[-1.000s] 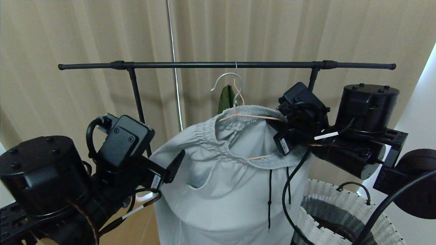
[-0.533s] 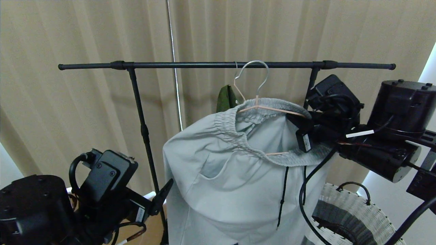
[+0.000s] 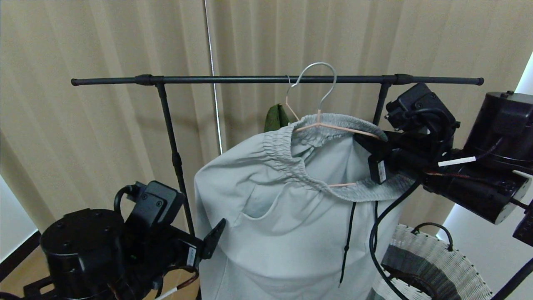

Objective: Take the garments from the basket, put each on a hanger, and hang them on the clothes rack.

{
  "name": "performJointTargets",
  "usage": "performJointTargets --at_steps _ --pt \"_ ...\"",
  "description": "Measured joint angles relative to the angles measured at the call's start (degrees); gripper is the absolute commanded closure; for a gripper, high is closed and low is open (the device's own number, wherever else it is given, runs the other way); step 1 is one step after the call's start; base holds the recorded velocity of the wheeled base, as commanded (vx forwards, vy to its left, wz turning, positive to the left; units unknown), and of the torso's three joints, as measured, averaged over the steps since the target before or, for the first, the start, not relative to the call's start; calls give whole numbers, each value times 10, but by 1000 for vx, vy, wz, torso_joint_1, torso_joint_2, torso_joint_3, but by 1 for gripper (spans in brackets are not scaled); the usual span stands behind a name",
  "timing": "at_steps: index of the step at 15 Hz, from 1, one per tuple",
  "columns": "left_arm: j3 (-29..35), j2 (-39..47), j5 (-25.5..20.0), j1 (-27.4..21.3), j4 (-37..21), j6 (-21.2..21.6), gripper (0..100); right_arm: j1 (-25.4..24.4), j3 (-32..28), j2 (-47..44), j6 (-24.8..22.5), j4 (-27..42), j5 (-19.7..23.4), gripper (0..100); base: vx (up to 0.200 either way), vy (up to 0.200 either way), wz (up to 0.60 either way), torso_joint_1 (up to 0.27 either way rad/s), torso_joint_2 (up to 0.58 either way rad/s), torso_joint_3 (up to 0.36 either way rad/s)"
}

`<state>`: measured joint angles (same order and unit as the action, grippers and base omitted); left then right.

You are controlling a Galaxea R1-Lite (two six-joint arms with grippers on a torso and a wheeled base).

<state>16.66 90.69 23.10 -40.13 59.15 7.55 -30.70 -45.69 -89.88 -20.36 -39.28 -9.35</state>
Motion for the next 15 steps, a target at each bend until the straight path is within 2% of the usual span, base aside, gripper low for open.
performJointTargets --at_steps 4,5,11,15 --pt "20 25 -1 0 0 -30 0 -12 13 10 0 0 1 100 0 0 0 0 0 0" --pt "21 28 -1 1 0 -33 100 -12 15 12 0 0 1 100 0 0 0 0 0 0" --pt "13 32 -1 4 0 -29 100 -7 16 18 4 1 -3 100 0 0 0 0 0 0" --pt "-22 22 -3 29 33 -17 100 34 28 28 3 3 -1 100 0 0 0 0 0 0"
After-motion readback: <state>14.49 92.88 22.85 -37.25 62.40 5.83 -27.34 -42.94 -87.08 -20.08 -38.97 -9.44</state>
